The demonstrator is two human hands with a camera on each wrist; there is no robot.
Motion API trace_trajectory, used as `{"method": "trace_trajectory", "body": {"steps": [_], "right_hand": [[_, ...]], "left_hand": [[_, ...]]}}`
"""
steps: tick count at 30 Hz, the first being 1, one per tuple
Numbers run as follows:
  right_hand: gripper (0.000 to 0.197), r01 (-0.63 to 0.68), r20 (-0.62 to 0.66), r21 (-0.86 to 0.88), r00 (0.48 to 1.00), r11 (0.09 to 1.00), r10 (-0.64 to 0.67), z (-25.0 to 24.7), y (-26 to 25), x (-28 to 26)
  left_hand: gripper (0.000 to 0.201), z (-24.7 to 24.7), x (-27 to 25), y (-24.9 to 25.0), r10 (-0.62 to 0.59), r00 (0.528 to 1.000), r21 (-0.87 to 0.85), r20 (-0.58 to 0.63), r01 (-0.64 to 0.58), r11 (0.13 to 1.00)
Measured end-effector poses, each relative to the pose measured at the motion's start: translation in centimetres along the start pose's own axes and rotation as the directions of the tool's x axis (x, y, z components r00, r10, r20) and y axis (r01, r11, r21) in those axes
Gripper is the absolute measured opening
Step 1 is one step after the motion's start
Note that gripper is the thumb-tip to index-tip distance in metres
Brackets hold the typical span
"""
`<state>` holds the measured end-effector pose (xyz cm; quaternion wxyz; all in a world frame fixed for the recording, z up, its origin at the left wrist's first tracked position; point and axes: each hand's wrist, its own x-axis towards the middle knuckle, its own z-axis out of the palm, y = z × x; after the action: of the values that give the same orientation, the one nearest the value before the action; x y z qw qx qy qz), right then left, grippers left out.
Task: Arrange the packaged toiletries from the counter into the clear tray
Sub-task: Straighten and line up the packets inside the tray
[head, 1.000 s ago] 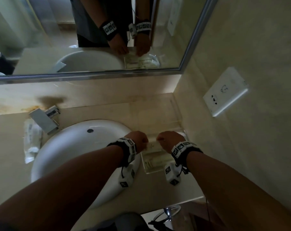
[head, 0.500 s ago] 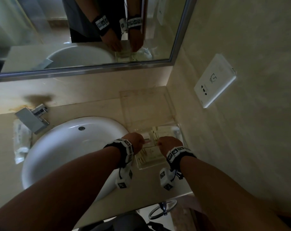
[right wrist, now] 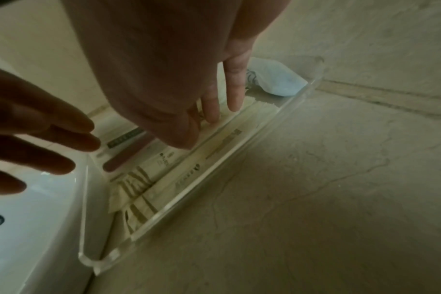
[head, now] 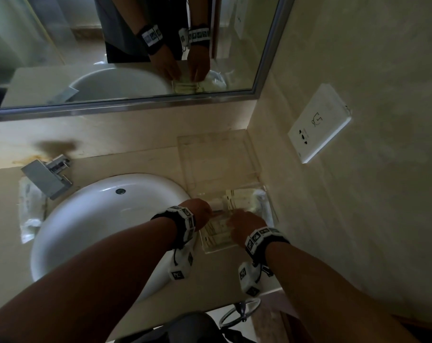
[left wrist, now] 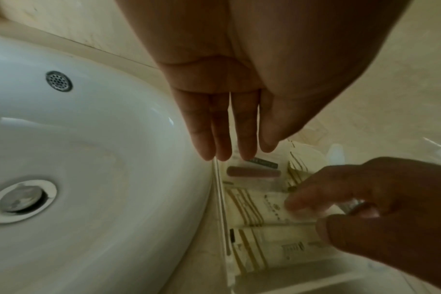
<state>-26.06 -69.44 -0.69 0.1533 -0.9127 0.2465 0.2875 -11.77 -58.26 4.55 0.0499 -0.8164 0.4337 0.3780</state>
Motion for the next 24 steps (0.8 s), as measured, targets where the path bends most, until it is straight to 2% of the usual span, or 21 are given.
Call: {"method": "trace_trajectory", "body": {"steps": [5,9,12,14,16,19,21,24], "right_hand": [[0.037,0.016,0.009,-0.077,1.0,0.997,-0.016,-0.6,-0.4,-0.3],[0.039,0.051,0.011,-0.015,0.999,0.999,-0.051,-0.1,-0.5,-0.4],[0.041,0.035,0.015,-0.039,0.999,0.999,-0.034,-0.2,-0.5,-0.5],[0.037,0.031,-0.072,-0.088,0.997,0.996,-0.037,-0.9,-0.4,-0.4],[0.03,-0.031,-0.156,-0.122,0.988,0.992,0.011,-1.4,-0.4,-0.3],[0.021,-0.056,-0.289,-0.098,0.957,0.994,0.025,-2.3,0.0,-0.3],[0.038,-0.1,-0.25,0.051,0.962,0.994,0.109,-2.4,0.7,-0.5],[0.059,-0.122,-0.123,0.037,0.984,0.992,0.125,-2.2,1.6,-0.2]], "left_hand": [[0.036,0.0,0.3,0.2,-0.006,1.0,-0.005,0.019,0.006,1.0],[0.034,0.1,0.2,0.3,-0.002,1.0,-0.005,0.014,0.002,1.0],[0.035,0.6,0.0,0.5,-0.001,1.0,0.005,-0.002,0.001,1.0],[0.037,0.7,0.0,0.7,-0.002,1.0,0.033,0.029,0.001,0.999],[0.038,0.7,0.1,0.9,-0.007,0.998,0.068,0.07,0.003,0.998],[0.04,0.5,0.6,1.4,0.004,0.996,0.044,0.086,-0.007,0.999],[0.04,0.6,1.0,1.8,0.005,0.995,0.034,0.096,-0.008,0.999],[0.041,1.5,1.4,2.2,0.024,0.991,0.019,0.135,-0.026,0.999]]}}
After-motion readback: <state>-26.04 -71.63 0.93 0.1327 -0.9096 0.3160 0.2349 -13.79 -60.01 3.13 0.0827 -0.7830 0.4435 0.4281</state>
